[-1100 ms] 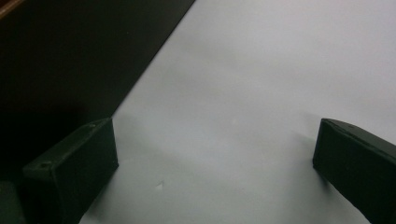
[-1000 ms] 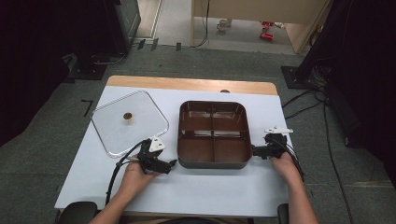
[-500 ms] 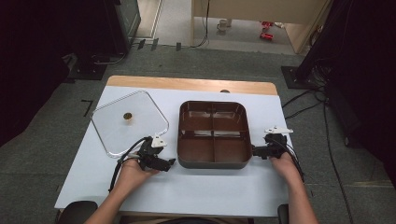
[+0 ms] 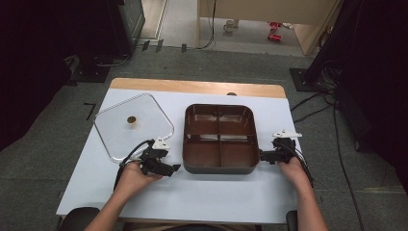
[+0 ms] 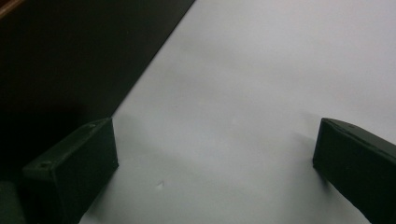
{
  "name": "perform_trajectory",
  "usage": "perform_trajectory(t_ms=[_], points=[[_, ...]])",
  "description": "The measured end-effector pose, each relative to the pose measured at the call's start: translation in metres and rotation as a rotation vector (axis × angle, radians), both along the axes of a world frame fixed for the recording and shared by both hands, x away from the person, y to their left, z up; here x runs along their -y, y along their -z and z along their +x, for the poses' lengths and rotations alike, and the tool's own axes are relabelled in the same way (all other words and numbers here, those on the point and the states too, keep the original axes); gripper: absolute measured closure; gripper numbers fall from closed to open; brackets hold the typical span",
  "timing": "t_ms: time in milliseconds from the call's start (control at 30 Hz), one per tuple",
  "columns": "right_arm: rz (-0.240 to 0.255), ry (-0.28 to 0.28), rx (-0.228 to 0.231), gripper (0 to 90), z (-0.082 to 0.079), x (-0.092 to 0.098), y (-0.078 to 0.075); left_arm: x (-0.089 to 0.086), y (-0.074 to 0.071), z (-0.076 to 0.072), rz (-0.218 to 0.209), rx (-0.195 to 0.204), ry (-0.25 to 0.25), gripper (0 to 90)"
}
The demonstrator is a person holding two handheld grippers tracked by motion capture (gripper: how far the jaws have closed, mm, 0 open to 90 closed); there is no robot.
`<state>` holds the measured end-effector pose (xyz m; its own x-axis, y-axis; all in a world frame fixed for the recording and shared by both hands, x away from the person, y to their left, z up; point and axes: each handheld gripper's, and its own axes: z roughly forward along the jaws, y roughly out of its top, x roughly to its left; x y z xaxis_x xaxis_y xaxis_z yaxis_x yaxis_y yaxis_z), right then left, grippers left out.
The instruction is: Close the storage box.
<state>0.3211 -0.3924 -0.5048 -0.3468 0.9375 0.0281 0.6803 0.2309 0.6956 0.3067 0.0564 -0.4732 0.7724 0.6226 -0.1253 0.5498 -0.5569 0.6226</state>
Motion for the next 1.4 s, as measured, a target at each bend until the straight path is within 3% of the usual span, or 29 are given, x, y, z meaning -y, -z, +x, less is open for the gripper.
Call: perform_trajectory(t_ms=[200, 867, 1400], points=[[0.000, 0.000, 0.000, 0.0, 0.000, 0.000, 0.000, -0.006, -0.007, 0.000, -0.020, -0.017, 0.011, 25.7], [-0.001, 0.000, 0.000, 0.0, 0.000, 0.000, 0.000, -0.026, -0.029, -0.001, -0.040, 0.053, -0.037, 26.3], [0.000, 0.000, 0.001, 0.0, 0.000, 0.000, 0.000, -0.047, -0.035, 0.014, -0.051, 0.083, -0.100, 26.7]])
